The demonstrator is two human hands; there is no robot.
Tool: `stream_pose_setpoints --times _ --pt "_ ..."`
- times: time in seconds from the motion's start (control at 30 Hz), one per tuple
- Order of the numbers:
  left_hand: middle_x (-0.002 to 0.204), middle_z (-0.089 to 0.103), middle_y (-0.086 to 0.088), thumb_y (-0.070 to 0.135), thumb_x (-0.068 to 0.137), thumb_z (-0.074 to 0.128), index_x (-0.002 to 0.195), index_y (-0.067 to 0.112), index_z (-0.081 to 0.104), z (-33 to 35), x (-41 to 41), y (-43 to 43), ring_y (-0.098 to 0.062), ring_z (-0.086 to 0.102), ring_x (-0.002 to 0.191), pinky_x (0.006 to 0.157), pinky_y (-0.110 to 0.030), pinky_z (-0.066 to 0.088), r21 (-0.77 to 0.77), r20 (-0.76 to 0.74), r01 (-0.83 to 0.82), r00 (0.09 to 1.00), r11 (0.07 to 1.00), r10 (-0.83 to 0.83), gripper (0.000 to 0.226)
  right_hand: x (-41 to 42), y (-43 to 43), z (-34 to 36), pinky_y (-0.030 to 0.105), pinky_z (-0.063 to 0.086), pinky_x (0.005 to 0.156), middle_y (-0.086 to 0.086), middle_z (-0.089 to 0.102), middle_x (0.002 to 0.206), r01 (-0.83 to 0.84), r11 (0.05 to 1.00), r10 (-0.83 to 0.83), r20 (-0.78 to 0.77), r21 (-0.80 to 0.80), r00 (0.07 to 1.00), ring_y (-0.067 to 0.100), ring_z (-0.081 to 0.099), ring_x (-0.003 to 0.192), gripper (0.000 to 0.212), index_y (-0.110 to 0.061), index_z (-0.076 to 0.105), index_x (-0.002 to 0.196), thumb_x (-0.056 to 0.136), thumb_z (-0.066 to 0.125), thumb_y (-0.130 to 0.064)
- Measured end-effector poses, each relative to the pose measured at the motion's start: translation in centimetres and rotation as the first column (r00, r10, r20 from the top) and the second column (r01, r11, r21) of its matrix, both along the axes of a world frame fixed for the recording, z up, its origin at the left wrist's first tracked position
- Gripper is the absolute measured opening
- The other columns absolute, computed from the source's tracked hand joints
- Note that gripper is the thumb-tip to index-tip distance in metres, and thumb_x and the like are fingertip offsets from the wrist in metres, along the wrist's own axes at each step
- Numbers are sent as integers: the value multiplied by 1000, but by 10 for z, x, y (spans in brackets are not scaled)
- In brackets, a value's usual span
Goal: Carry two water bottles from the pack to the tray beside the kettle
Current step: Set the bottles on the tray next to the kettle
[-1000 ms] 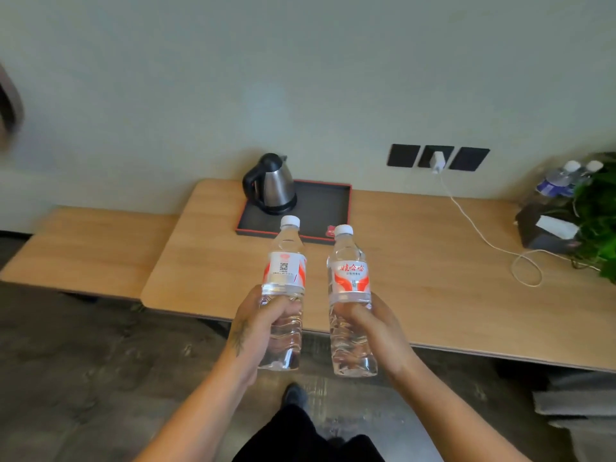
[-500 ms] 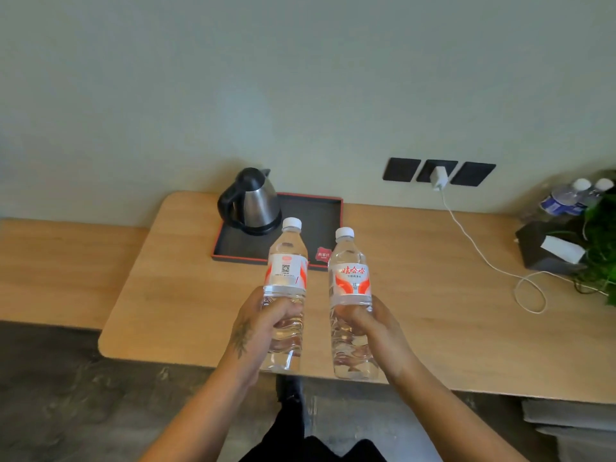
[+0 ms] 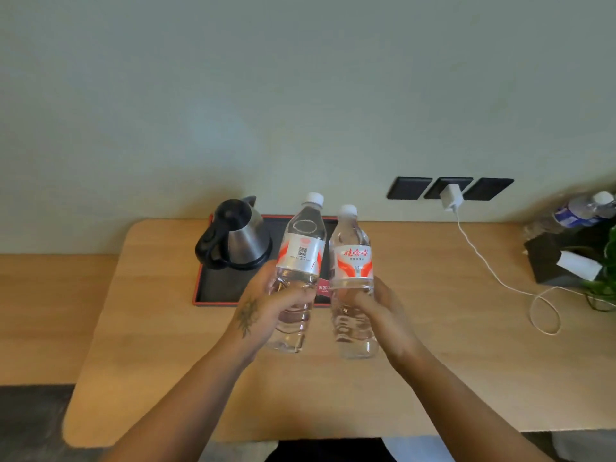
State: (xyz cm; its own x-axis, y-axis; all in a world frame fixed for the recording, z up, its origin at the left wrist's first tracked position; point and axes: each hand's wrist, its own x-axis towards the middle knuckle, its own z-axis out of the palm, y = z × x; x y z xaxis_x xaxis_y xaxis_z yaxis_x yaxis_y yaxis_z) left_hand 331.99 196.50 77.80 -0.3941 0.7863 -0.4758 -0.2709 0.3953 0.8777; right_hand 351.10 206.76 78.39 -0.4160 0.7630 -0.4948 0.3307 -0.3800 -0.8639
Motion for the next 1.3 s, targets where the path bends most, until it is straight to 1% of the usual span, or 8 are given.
stream_pose_setpoints --times 0.17,0.33,0.47,0.63,0.77,1.03,1.17,1.3 --pt "112 84 1 31 63 92 127 26 72 0 -25 44 -17 80 103 91 -38 58 19 -128 87 988 996 -84 68 -25 54 -4 28 61 77 10 82 105 -74 993 72 18 87 997 22 79 91 47 -7 73 116 74 77 -28" --pt "122 82 3 20 63 94 138 17 65 -11 -52 103 -18 77 115 109 -47 56 14 -220 122 969 992 -116 80 -58 116 -23 35 61 89 7 81 114 -125 977 116 61 172 991 20 78 102 56 -12 72 122 69 82 -26" --pt "121 82 6 19 60 97 134 20 67 -30 -74 144 -14 77 115 111 -49 56 -10 -296 135 946 991 -132 81 -74 161 -42 11 57 71 -5 81 108 -169 960 146 114 222 983 3 78 91 55 -16 71 124 72 89 -20" --pt "125 80 3 34 51 96 135 17 65 -62 -88 183 -16 74 118 108 -49 58 -60 -391 159 905 986 -169 91 -95 202 -84 27 58 82 -5 79 107 -229 932 173 210 281 962 8 74 96 60 -19 69 121 64 88 -21" --pt "128 77 -6 6 70 98 138 9 61 -110 -92 206 -23 73 120 108 -52 57 -72 -443 176 876 982 -189 77 -103 217 -124 32 62 85 -8 79 107 -231 918 154 247 321 957 6 76 95 74 -21 67 124 53 85 -34" --pt "126 75 -2 -10 73 93 135 -2 63 -168 -94 226 9 71 105 102 -16 56 -70 -476 246 843 967 -249 70 -115 226 -182 44 62 98 -5 77 121 -259 893 157 284 367 946 16 75 109 86 -21 61 133 53 86 -40" --pt "143 70 -10 -9 71 94 146 -1 56 -179 -92 228 -15 66 129 113 -28 52 -68 -476 206 854 976 -213 84 -115 228 -197 42 61 100 -3 74 128 -298 876 184 308 379 933 19 72 115 82 -20 57 138 65 93 -31" --pt "146 65 -22 -23 69 88 149 -10 49 -185 -96 230 -30 63 137 100 -16 56 -40 -478 231 850 972 -222 91 -114 229 -205 37 60 98 -2 73 130 -318 860 197 314 400 929 19 71 116 82 -18 56 139 68 95 -29"
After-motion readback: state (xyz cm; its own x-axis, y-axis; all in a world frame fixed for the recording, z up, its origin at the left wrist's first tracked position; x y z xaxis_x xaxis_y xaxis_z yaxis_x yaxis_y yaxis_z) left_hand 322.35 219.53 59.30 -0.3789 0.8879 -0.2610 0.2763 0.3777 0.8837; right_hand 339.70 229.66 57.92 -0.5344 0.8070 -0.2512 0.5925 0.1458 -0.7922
